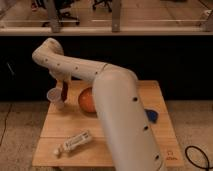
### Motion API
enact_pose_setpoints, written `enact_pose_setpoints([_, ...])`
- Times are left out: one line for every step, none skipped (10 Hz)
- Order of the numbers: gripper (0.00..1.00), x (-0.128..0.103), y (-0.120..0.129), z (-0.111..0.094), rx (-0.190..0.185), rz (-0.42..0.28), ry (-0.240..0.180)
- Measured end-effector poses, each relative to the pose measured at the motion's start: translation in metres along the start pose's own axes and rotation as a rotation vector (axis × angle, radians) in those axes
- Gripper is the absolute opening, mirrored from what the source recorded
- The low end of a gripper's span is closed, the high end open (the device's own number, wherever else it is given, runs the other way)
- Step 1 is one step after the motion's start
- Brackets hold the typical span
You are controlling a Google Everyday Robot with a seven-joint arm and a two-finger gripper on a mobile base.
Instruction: Place the pepper in the ceramic cup
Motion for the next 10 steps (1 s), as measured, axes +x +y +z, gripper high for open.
enact_pose_setpoints([0.01, 0.002, -0.001, -0.002, 0.002, 0.003, 0.005])
enact_pose_setpoints([0.01, 0.005, -0.001, -0.004, 0.006, 0.007, 0.011])
enact_pose_setpoints([0.01, 0.008, -0.002, -0.007, 0.01, 0.012, 0.016])
enact_pose_setpoints([0.01, 0.012, -0.003, -0.012, 0.014, 0.016, 0.024])
enact_pose_setpoints([0.01, 0.015, -0.006, -0.018, 0.019, 0.017, 0.033])
enact_pose_setpoints([0.01, 0.018, -0.009, -0.024, 0.024, 0.016, 0.042])
enact_pose_setpoints([0.01, 0.019, -0.013, -0.03, 0.029, 0.013, 0.052])
enact_pose_setpoints([0.01, 0.021, -0.017, -0.037, 0.035, 0.01, 0.063])
enact_pose_setpoints([0.01, 0.022, -0.021, -0.042, 0.039, 0.006, 0.07])
enact_pose_setpoints([0.01, 0.022, -0.026, -0.048, 0.045, 0.0, 0.081])
